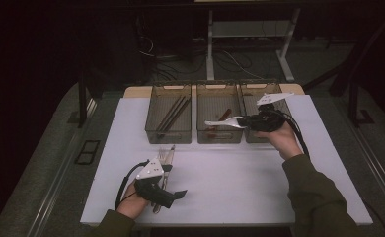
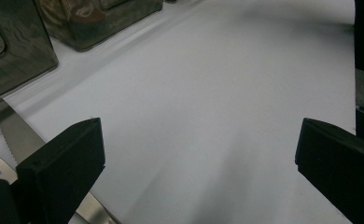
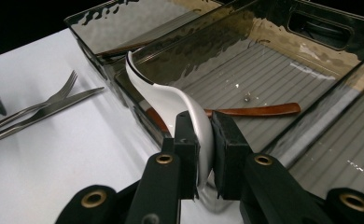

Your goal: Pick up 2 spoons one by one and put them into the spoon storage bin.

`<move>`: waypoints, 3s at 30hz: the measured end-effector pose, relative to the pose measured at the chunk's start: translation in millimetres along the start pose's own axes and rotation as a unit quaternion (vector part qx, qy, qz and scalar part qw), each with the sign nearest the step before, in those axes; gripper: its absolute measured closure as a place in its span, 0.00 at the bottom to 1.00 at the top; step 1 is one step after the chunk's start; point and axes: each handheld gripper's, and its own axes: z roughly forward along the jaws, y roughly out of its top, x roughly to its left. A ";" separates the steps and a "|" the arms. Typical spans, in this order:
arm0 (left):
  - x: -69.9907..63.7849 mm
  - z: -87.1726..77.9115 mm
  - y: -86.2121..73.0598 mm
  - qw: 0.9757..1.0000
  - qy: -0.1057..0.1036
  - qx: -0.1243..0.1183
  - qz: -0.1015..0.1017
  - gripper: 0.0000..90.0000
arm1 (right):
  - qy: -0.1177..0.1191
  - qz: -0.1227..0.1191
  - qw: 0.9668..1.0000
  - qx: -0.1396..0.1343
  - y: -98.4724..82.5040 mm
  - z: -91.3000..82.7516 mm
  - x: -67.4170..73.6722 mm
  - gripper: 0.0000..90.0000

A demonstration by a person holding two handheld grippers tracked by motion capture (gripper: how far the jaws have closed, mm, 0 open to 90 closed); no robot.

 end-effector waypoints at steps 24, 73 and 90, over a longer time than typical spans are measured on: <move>-0.6 -0.2 0.1 1.000 -0.002 -0.002 -0.001 0.01 | -0.002 0.006 0.999 0.051 6.8 38.0 -0.7 0.81; 1.6 -5.1 1.3 1.000 0.029 -0.003 -0.013 0.01 | -0.009 0.030 0.999 -0.015 -76.9 -42.6 32.3 0.32; 1.8 -6.2 1.5 0.999 0.035 -0.009 -0.014 0.01 | -0.032 0.023 0.999 -0.016 -125.0 -54.2 53.5 0.21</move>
